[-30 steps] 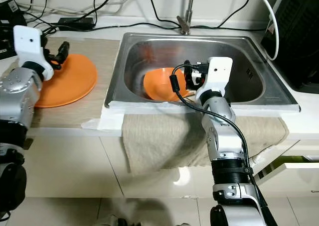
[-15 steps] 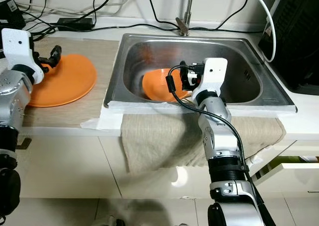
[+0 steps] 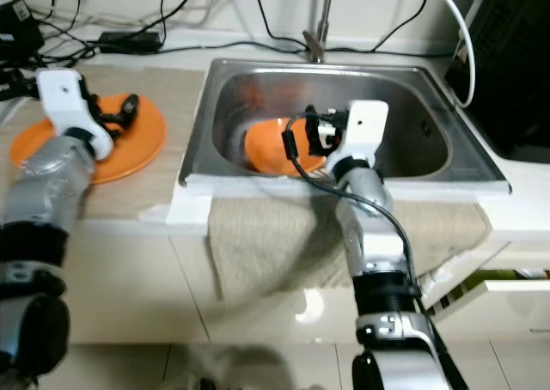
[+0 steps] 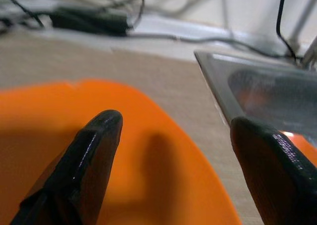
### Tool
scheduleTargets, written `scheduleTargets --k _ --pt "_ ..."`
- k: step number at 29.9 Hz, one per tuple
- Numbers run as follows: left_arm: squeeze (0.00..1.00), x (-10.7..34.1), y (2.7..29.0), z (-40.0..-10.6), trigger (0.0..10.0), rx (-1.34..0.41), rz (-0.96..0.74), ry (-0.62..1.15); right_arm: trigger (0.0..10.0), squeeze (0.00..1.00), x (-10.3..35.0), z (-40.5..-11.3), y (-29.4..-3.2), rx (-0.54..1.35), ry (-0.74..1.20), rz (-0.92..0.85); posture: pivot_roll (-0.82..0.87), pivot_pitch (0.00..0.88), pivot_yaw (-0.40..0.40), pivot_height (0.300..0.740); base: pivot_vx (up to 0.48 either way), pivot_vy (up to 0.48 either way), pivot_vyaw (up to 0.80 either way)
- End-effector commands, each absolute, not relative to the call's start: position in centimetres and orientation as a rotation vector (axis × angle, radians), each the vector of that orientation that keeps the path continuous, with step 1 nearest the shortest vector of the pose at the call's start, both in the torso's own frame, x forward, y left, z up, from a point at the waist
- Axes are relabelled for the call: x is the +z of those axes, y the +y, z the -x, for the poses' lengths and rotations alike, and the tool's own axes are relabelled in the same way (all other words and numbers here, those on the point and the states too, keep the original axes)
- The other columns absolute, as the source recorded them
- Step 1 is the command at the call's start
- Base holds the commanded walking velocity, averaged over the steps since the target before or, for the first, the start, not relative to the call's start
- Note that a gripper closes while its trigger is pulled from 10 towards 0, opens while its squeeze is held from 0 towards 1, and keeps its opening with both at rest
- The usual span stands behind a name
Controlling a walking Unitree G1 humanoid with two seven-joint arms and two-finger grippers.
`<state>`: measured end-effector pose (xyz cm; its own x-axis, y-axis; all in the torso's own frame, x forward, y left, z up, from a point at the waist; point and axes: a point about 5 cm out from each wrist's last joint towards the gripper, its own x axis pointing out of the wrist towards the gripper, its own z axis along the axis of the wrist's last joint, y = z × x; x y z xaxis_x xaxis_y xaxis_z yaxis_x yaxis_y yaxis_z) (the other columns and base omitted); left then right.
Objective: Kitchen organization
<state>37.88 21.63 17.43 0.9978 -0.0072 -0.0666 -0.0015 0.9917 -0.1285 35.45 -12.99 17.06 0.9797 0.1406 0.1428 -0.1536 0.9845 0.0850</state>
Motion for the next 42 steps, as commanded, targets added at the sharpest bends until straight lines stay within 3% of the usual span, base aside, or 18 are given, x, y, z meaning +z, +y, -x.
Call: scheduleTargets --k 1,11,17,22,27,33,42 --pt "0.0 17.5 22.3 -37.8 10.0 0.033 0.135 0.052 10.0 0.0 17.7 -35.8 -12.7 0.151 -0.158 -0.09 0.01 0.0 0.01 0.74 0.0 0.0 0.0" --pt "0.0 18.7 20.7 -37.5 10.0 0.025 0.052 -0.054 10.0 0.0 17.1 -36.2 -10.3 0.2 -0.144 -0.082 0.02 0.0 0.004 0.74 0.0 0.0 0.0" --pt "0.0 18.8 19.6 -37.4 10.0 -0.003 0.055 -0.066 10.0 0.0 16.7 -36.3 -10.6 0.186 -0.141 -0.091 0.03 0.0 0.003 0.74 0.0 0.0 0.0" --pt "0.0 17.9 18.4 -37.1 10.0 -0.04 -0.044 -0.076 10.0 0.0 16.2 -36.3 -11.1 0.165 -0.138 -0.076 0.02 0.0 0.005 0.74 0.0 0.0 0.0" --pt "0.0 19.2 18.3 -37.1 10.0 -0.049 -0.22 -0.161 10.0 0.0 16.2 -36.4 -11.4 0.158 -0.149 -0.061 0.02 0.0 0.006 0.74 0.0 0.0 0.0" --pt "0.0 20.1 18.7 -37.2 10.0 -0.018 -0.306 -0.197 10.0 0.0 16.2 -36.5 -11.6 0.151 -0.153 -0.059 0.02 0.0 0.007 0.74 0.0 0.0 0.0" --pt "0.0 18.6 19.0 -37.2 10.0 -0.012 -0.311 -0.149 10.0 0.0 15.7 -36.4 -11.9 0.143 -0.146 -0.055 0.02 0.0 0.009 0.74 0.0 0.0 0.0"
